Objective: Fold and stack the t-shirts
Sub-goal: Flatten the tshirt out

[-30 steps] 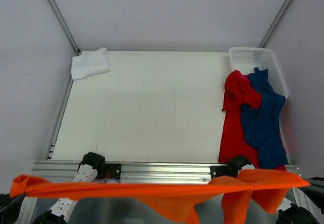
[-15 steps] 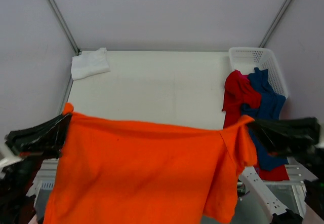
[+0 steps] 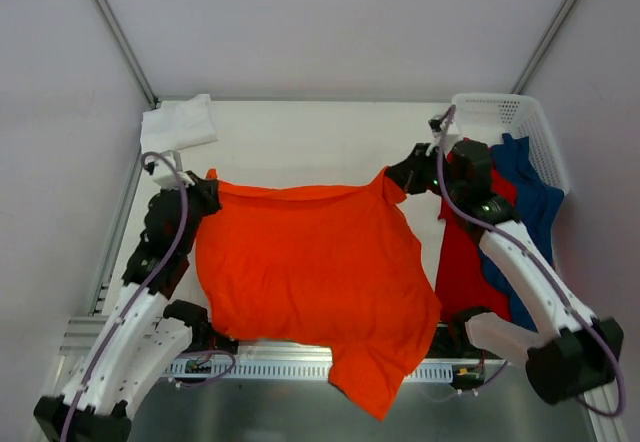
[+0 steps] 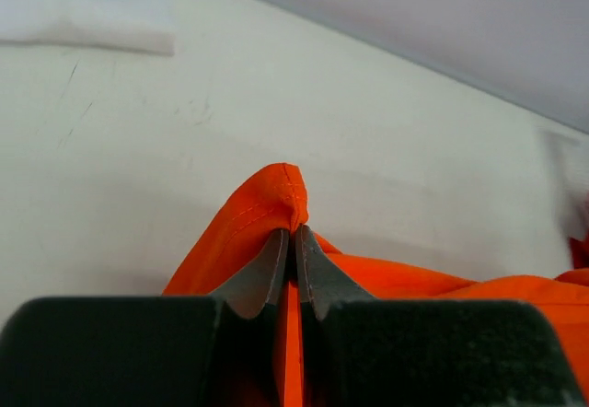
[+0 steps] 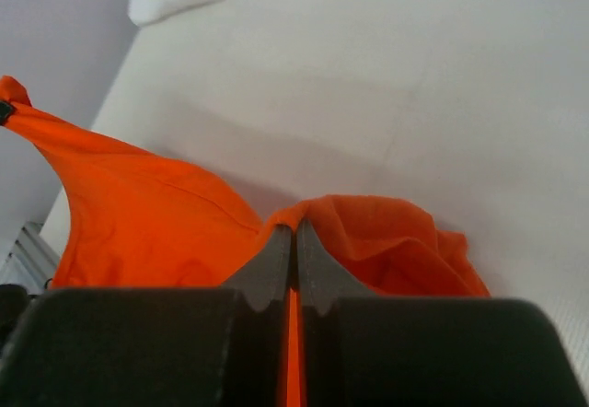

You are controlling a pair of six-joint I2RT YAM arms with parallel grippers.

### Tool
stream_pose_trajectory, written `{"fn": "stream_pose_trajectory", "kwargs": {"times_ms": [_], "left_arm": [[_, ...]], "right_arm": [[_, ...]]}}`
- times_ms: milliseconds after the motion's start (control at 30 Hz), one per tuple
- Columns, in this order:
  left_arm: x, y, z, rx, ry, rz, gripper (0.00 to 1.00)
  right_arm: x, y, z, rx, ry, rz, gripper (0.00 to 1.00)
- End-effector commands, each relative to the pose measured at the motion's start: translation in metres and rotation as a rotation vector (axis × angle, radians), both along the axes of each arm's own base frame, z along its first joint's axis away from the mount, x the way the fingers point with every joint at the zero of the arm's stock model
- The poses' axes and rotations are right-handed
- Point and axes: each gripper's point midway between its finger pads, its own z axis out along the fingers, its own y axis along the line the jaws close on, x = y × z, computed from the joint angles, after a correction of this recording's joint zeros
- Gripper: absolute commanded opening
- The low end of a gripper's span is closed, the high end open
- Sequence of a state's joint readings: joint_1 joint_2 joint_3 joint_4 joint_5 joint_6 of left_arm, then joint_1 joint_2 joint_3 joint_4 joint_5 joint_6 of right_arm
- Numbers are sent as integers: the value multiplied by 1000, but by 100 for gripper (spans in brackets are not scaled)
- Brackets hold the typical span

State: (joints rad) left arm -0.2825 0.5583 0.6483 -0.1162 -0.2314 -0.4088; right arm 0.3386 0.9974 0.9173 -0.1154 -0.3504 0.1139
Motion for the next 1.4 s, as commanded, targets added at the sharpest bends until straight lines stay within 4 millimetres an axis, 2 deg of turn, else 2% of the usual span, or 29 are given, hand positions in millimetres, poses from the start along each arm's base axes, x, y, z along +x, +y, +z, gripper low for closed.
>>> {"fn": "stream_pose_trajectory", "kwargs": {"times_ms": [0, 33, 67, 100, 133, 200, 233, 267, 333, 367, 500, 600, 667, 733, 933, 967, 1000, 1033, 1067, 1100, 1133, 1167, 1200, 1267, 1333, 1367], "left_arm": [[38, 21, 8, -80, -117, 201, 0], [51, 19, -19, -47, -59, 211, 0], [62, 18, -16, -53, -99, 216, 0], [74, 18, -41, -6, -42, 235, 0], [81, 19, -49, 8, -28, 248, 0], [99, 22, -50, 28, -34, 291, 0], [110, 20, -74, 64, 34, 297, 0], [117, 20, -81, 80, 53, 304, 0], [137, 18, -94, 112, 92, 311, 0], [144, 18, -97, 118, 102, 313, 0], [176, 22, -117, 106, 158, 325, 0], [193, 30, -127, 96, 187, 342, 0], [201, 38, -127, 84, 192, 368, 0], [205, 41, -137, 66, 217, 370, 0], [219, 59, -134, 37, 234, 436, 0], [220, 63, -133, 33, 233, 446, 0], [223, 70, -131, 35, 229, 468, 0], [225, 75, -131, 39, 228, 486, 0], [227, 79, -129, 37, 228, 503, 2], [232, 89, -130, 39, 255, 529, 37], [234, 94, -131, 46, 272, 543, 64], [237, 99, -130, 42, 283, 568, 86], [241, 105, -131, 53, 319, 597, 97], [243, 111, -122, 65, 316, 628, 99], [242, 109, -99, 45, 270, 618, 99], [236, 104, -80, 19, 233, 585, 99]], "right_arm": [[56, 20, -5, 20, -80, 2, 0], [77, 31, -29, 6, -13, 25, 0], [87, 36, -40, -3, 11, 32, 0], [97, 41, -51, -9, 32, 41, 0], [117, 48, -71, -20, 71, 40, 0], [138, 56, -89, -21, 100, 42, 0], [147, 61, -97, -21, 117, 50, 0], [166, 70, -109, -20, 138, 60, 0], [179, 78, -123, -24, 184, 75, 0], [196, 85, -129, -22, 188, 79, 0], [225, 96, -136, -20, 198, 83, 0], [246, 104, -132, -19, 182, 85, 0], [257, 106, -130, -21, 170, 83, 1], [270, 111, -130, -14, 163, 83, 1], [296, 120, -132, 4, 139, 74, 1], [299, 119, -132, 0, 130, 69, 3], [305, 117, -133, -8, 117, 47, 14], [309, 115, -132, -13, 108, 30, 30], [315, 115, -130, -15, 95, 16, 59], [321, 110, -130, -21, 92, -22, 99], [324, 109, -127, -24, 85, -35, 99], [326, 109, -124, -24, 77, -41, 99], [327, 107, -115, -25, 63, -58, 99], [324, 103, -104, -33, 50, -70, 100], [311, 95, -84, -67, 18, -86, 99], [306, 89, -76, -90, -2, -108, 99]]}}
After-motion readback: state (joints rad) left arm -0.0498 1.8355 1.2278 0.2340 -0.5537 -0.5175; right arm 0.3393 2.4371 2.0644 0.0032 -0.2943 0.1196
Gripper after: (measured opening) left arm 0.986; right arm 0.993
